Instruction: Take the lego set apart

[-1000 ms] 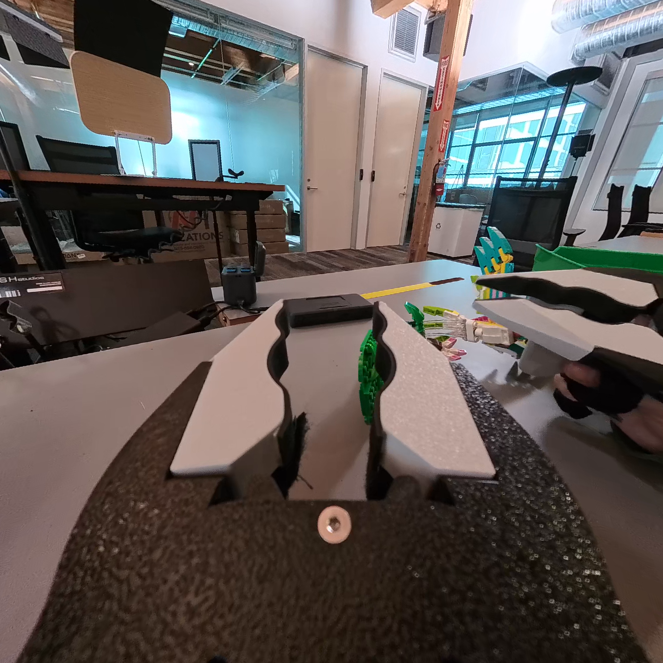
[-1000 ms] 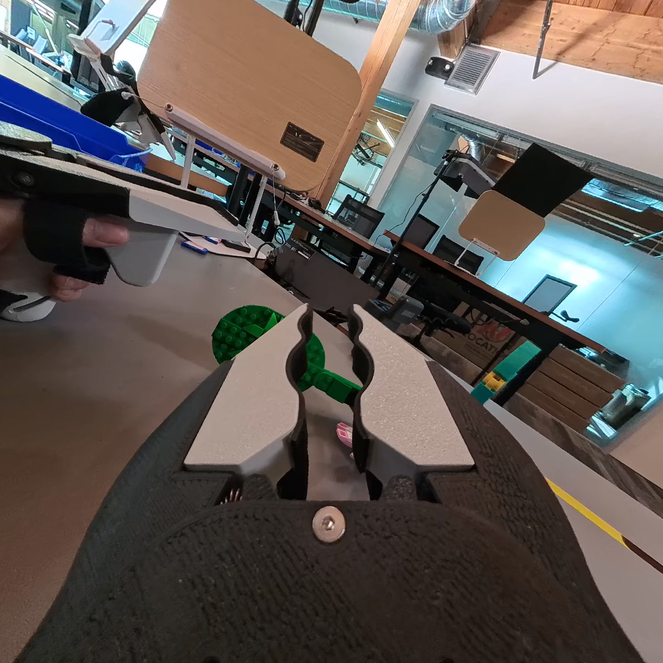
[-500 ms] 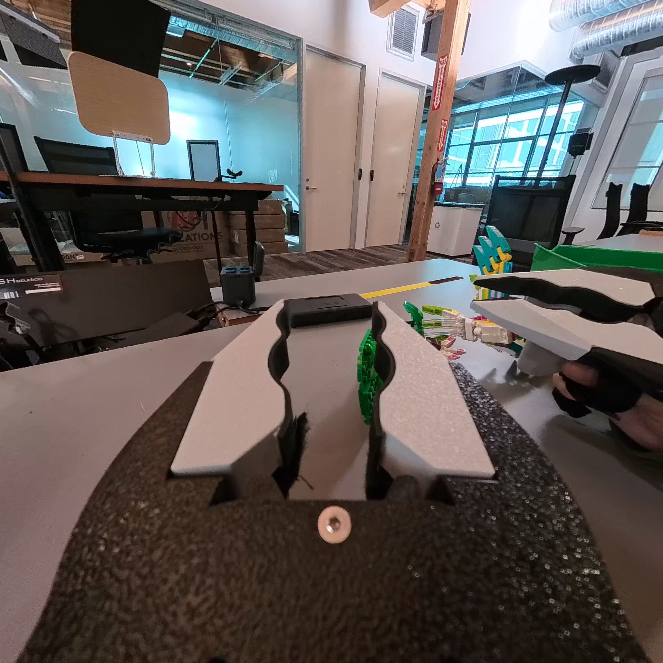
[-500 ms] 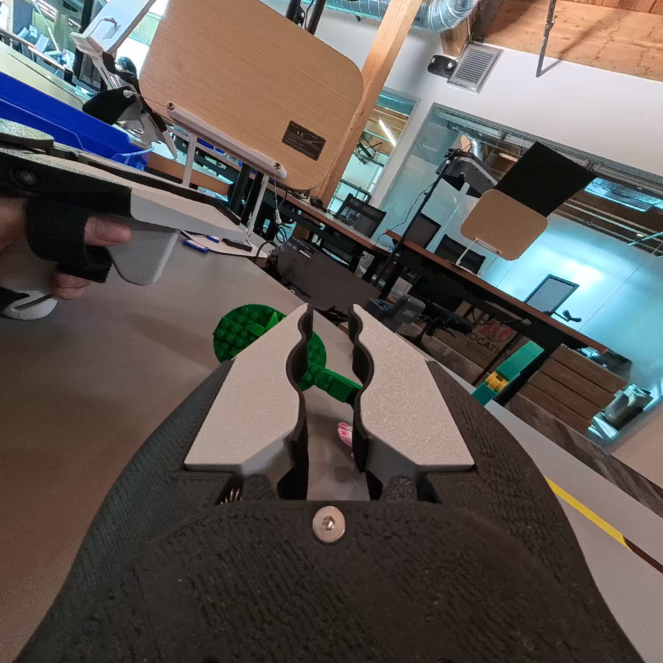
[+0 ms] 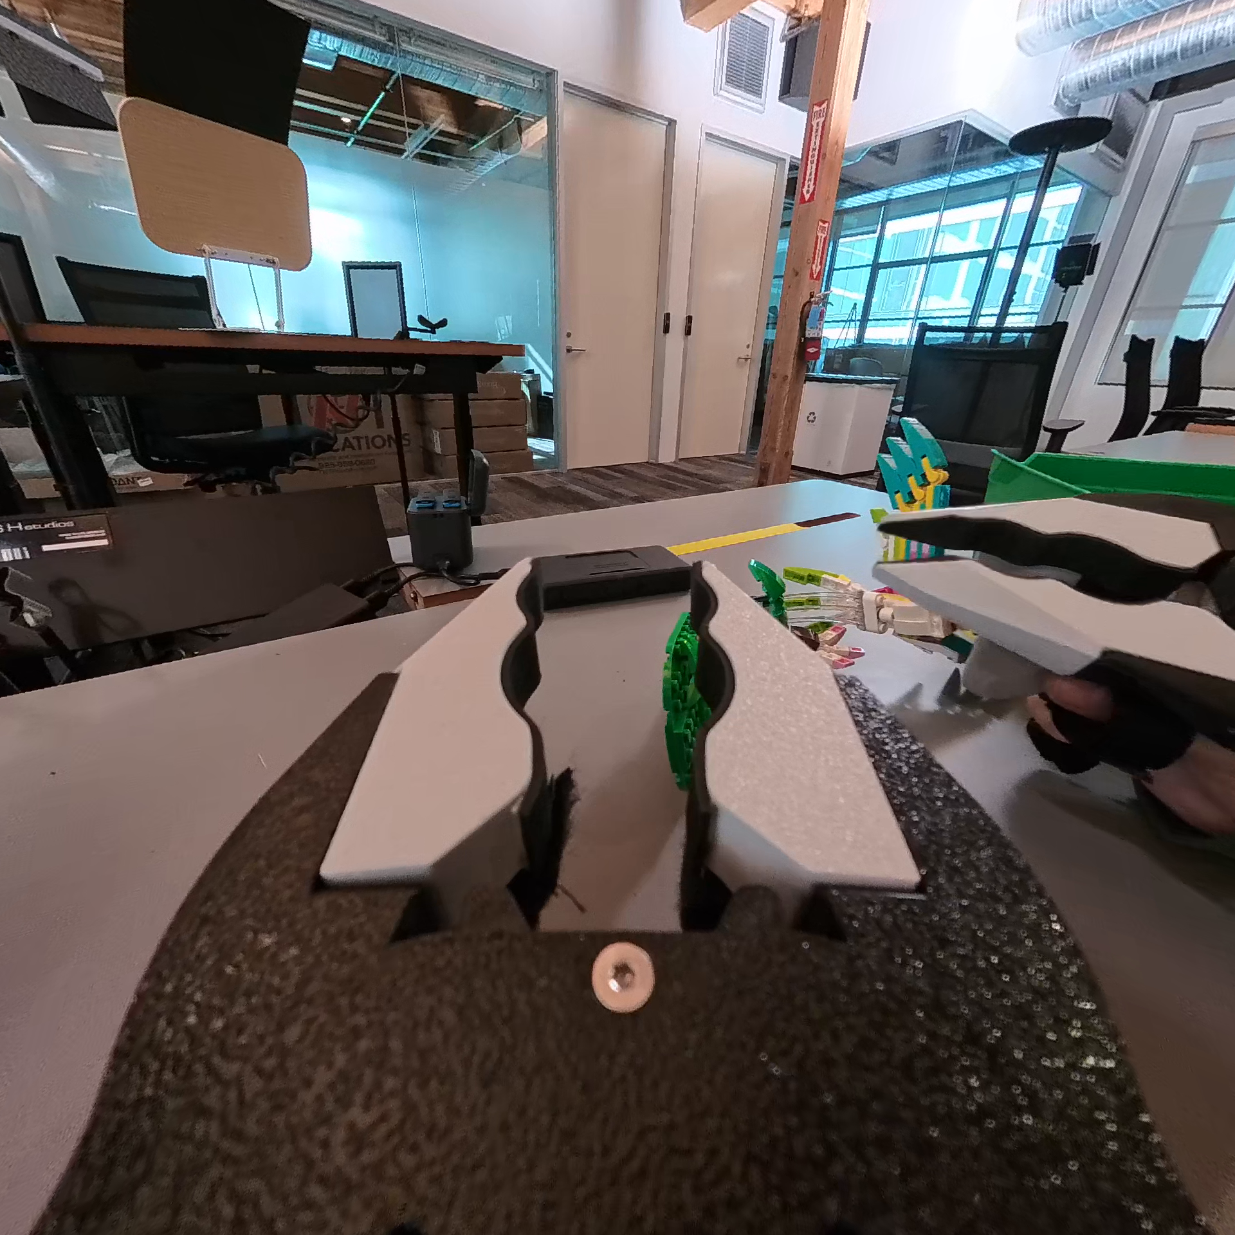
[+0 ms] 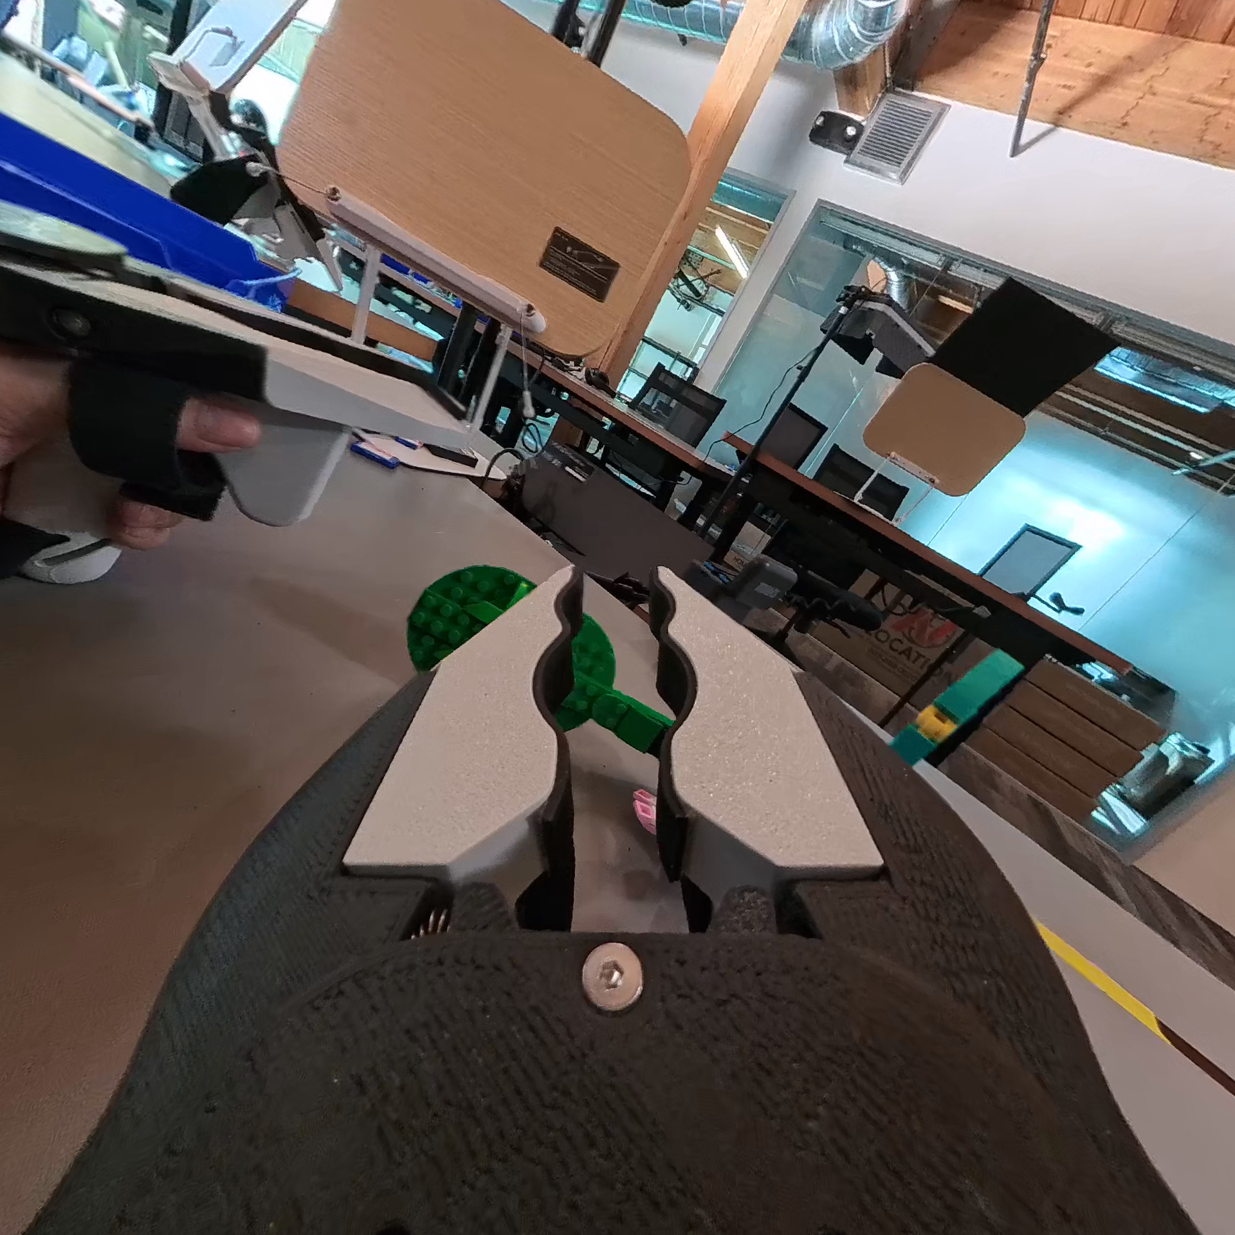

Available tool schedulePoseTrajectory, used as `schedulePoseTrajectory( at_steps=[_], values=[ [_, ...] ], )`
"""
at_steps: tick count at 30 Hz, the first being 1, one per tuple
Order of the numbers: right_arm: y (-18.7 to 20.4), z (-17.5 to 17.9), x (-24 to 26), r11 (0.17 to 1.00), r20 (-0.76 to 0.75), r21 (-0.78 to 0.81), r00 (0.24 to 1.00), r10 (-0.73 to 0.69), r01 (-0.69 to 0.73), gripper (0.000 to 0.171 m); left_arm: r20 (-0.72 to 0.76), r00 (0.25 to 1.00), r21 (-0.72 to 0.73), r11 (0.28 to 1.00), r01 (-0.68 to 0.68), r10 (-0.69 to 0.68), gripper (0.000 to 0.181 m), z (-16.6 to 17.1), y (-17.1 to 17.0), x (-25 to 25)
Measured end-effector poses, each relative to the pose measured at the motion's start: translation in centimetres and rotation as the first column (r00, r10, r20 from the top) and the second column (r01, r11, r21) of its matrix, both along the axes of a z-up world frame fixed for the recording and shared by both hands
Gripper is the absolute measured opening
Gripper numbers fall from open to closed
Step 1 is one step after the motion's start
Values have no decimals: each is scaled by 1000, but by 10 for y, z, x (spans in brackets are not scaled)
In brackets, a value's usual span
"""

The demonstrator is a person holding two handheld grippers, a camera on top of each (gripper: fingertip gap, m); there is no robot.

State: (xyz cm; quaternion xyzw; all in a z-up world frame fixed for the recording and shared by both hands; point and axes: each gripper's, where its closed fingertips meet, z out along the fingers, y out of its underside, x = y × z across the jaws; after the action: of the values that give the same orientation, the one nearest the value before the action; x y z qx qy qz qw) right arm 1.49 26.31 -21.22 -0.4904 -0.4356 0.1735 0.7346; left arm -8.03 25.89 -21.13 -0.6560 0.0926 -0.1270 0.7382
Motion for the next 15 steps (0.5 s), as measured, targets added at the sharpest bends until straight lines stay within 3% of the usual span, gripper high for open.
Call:
schedulePoseTrajectory(
  at_steps=[1,3,6,10,15],
  values=[
    [-4,-2,-3,1000,24,7,1000,12,-12,17,-13,1000,-18,1000,4,-5,41,-2,0,1],
    [-12,-17,-13,1000,152,-7,988,31,-30,20,-94,996,-135,991,1,-14,17,-20,3,3],
    [-15,-56,-28,1000,410,-17,912,11,-4,35,-195,976,-264,964,40,-94,32,-41,6,17],
    [4,-74,-27,994,529,3,843,-97,112,36,-161,965,-385,914,130,-205,56,-57,11,38],
    [23,-88,-25,984,595,-21,793,-130,177,31,-215,939,-473,870,139,-267,43,-74,18,48]
  ],
)
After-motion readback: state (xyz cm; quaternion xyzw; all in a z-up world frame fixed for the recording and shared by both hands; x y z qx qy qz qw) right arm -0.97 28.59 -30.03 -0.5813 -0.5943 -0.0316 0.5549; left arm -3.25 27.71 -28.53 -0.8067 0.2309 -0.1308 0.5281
